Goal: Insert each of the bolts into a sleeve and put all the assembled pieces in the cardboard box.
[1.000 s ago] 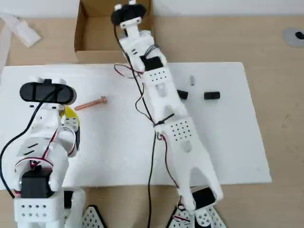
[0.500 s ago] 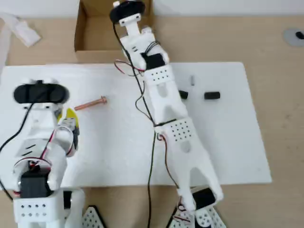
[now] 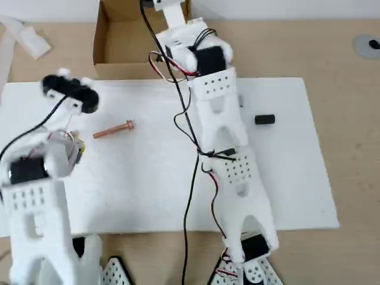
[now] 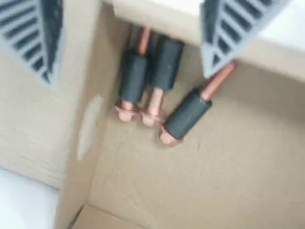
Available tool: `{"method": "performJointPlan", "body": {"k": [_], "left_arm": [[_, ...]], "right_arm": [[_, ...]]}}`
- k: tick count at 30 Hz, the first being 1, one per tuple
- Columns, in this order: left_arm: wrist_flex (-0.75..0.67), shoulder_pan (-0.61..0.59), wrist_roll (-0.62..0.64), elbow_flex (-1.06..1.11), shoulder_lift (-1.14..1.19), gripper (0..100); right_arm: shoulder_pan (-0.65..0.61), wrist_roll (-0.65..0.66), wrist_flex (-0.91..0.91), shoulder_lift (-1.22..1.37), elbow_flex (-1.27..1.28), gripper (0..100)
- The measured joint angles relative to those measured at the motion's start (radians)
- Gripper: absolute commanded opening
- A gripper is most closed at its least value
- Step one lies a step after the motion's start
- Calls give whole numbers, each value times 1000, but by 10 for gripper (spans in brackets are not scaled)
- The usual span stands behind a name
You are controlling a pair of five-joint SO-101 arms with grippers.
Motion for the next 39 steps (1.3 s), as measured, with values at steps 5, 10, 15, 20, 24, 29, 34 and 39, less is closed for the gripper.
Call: {"method": "performJointPlan", "body": {"k": [5, 10, 15, 20, 24, 29, 34, 39], "left_arm": [[0, -43, -267, -95, 278, 117], [-2, -77, -308, -222, 535, 117], [-2, -110, -308, -381, 746, 117], [-2, -112, -310, -479, 891, 117], [-2, -112, -310, -517, 980, 117], [5, -112, -310, -566, 1063, 81], [17, -100, -304, -598, 1122, 12], [25, -84, -258, -601, 1137, 11]], "right_arm": [[46, 0, 157, -103, -2, 236], [140, 0, 259, -144, -2, 236], [224, 0, 313, -147, -2, 235], [261, 0, 328, -147, -2, 235], [264, 0, 330, -147, -2, 235], [267, 0, 330, -147, -2, 235], [267, 0, 330, -147, -2, 235], [267, 0, 330, -147, -2, 235]]}}
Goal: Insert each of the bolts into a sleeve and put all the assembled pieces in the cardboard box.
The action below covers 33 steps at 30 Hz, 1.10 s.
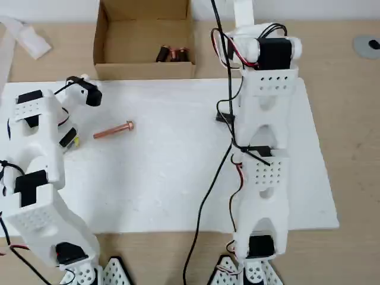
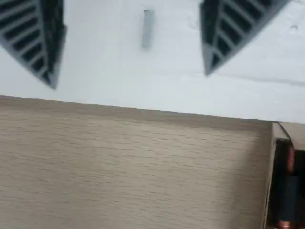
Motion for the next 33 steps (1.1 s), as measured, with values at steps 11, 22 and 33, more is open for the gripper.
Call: {"method": "performJointPlan", "body": {"k": [11, 22, 33], "left_arm": [[235, 8, 129, -206, -74, 14], [430, 158, 417, -236, -692, 13], [443, 164, 965, -95, -939, 10]], "right_arm": [[0, -20, 12, -5, 0, 235], [-2, -186, 12, -404, 494, 235], [54, 354, -5, -631, 1284, 236]]}}
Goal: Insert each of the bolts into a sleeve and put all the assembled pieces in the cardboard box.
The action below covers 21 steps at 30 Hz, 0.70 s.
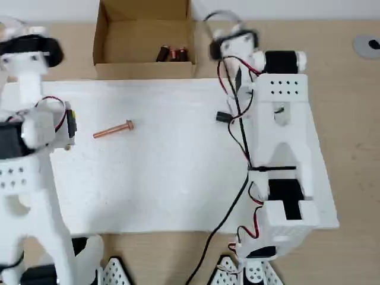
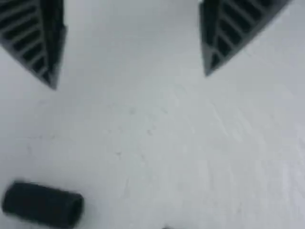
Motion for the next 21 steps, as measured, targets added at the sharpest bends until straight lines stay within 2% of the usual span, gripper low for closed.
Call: {"method": "performJointPlan", "body": {"k": [3, 5, 14, 21], "left_arm": [[0, 2, 66, 8, -95, 10], [0, 2, 75, 9, -153, 10], [-5, 2, 29, 172, -288, 11], [-74, 2, 18, 325, -423, 11]], "right_arm": [[6, 285, -60, -6, 57, 236], [6, 394, -118, -6, 87, 236], [-12, 493, -342, -8, 273, 235], [-32, 551, -483, -8, 397, 238]]}}
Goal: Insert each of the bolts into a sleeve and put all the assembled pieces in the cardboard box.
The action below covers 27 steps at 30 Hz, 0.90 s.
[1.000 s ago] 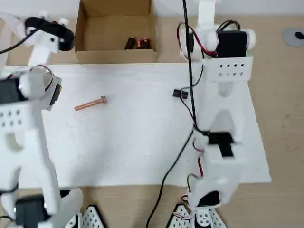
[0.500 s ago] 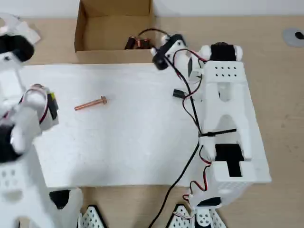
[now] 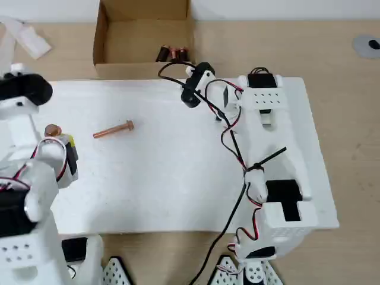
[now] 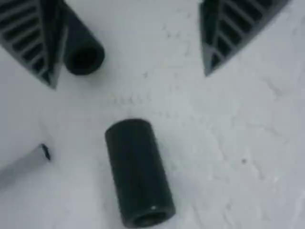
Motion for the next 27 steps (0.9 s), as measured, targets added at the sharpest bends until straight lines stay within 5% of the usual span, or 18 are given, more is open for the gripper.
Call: {"method": "performJointPlan", "body": {"k": [9, 27], "left_arm": [[-34, 0, -35, 84, -107, 12], [-34, 0, -35, 91, -110, 12]], "right_arm": [[-3, 15, -15, 141, -72, 239], [-28, 15, 262, 585, -612, 237]]}}
